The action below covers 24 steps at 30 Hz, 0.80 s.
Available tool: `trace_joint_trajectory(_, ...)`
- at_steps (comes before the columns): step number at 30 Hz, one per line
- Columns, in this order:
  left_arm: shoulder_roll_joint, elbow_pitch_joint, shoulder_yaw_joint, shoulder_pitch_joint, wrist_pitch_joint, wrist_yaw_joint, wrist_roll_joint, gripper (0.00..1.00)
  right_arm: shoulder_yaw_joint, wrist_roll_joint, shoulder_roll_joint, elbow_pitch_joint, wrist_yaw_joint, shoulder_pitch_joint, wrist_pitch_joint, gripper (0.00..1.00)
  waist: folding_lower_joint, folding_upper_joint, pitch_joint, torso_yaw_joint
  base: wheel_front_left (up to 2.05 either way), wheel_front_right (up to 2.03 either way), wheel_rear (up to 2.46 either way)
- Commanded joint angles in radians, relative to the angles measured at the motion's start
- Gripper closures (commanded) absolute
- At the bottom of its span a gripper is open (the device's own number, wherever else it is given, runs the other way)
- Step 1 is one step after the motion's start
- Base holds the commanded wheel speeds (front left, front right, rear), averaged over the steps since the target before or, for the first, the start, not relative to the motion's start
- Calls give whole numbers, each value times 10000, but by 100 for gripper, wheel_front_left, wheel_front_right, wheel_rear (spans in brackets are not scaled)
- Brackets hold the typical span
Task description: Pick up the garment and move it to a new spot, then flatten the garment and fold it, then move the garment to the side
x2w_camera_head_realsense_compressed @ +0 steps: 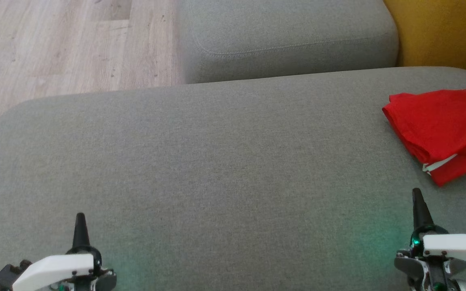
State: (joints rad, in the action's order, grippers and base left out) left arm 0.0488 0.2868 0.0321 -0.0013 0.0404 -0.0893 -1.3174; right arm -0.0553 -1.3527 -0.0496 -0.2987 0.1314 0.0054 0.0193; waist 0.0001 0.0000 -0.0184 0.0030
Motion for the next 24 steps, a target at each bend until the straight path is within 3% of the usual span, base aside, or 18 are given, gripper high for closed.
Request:
trace_joint_trajectory(1, 17, -356, 349, -591, 91, -83, -335, 100, 80, -340, -203, 416, -6, -670, 91, 100, -1, 0, 16, -2, 0, 0, 0)
trace_joint_trajectory(24, 14, -413, 816, -1068, 728, -414, -2913, 100, -330, -2771, -192, 553, -7, -1110, 735, 100, -1, 0, 215, -30, 0, 0, 0)
